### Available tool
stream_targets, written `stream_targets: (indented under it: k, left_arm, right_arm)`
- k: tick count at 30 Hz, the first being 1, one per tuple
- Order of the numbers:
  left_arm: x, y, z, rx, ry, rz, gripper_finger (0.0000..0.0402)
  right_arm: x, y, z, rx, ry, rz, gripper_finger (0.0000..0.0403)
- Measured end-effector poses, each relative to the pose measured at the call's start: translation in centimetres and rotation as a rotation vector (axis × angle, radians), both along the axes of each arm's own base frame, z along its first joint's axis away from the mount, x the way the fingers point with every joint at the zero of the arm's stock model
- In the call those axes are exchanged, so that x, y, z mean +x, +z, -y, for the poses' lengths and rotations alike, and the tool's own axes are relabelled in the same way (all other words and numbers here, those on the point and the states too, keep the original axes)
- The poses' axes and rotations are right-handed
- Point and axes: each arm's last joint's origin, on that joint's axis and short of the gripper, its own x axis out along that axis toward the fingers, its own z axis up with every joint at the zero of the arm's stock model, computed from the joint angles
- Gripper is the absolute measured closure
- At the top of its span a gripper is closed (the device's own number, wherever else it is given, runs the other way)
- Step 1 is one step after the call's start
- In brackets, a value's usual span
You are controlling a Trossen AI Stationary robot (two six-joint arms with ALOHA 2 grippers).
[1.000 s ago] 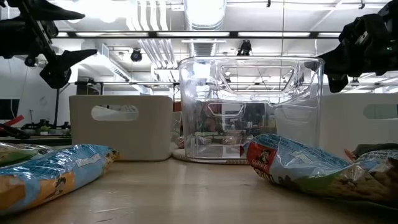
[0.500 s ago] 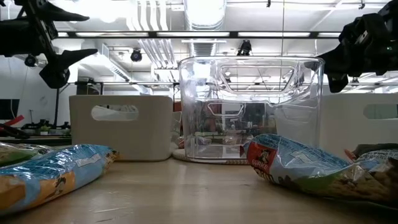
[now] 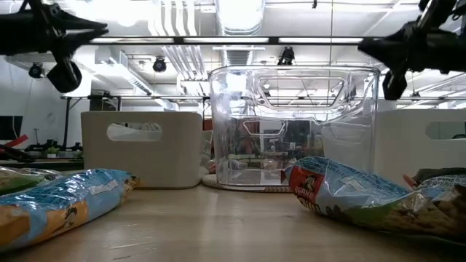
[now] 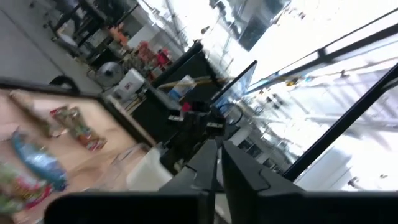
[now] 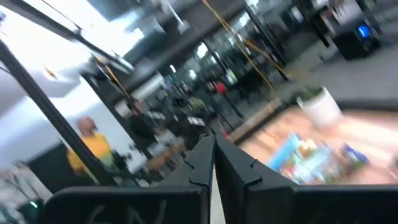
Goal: Pick and place Granola Bars by type
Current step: Put the yellow granola bar into the white bin
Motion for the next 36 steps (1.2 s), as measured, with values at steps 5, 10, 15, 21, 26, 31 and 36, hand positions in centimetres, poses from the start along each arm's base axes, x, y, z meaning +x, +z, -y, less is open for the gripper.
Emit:
stream_targets:
  k: [5, 10, 15, 21, 26, 31, 36]
  left_arm:
    - [-0.8, 2.5, -0.4, 0.027, 0.032, 0.060, 0.0401]
    - [-1.5, 6.5, -0.7, 0.116, 0.075, 0.088, 0.0401]
    - [-1.8, 10.5, -0.8, 0.230, 0.109, 0.049, 0.0401]
    - [-1.4, 14.8, -0.6, 0.339, 0.094, -0.025, 0.0401]
    - [-0.4, 17.6, -0.1, 0.413, 0.095, -0.097, 0.0402]
    - [0.8, 19.7, 0.4, 0.440, 0.093, -0.129, 0.0402]
    - [1.9, 20.8, 0.9, 0.476, 0.092, -0.167, 0.0402]
  right_arm:
    - [-0.6, 1.6, 0.1, -0.012, -0.057, 0.178, 0.0394]
    - [-1.3, 4.6, -0.1, -0.014, -0.066, 0.217, 0.0394]
    - [-1.9, 8.6, -0.2, -0.048, -0.084, 0.101, 0.0394]
    - [-2.2, 13.3, -0.2, -0.112, -0.102, -0.059, 0.0394]
    - [-1.6, 16.5, -0.1, -0.147, -0.102, -0.154, 0.0394]
    - [-0.2, 18.9, 0.1, -0.172, -0.096, -0.225, 0.0394]
    - [1.7, 20.3, 0.5, -0.168, -0.088, -0.321, 0.0394]
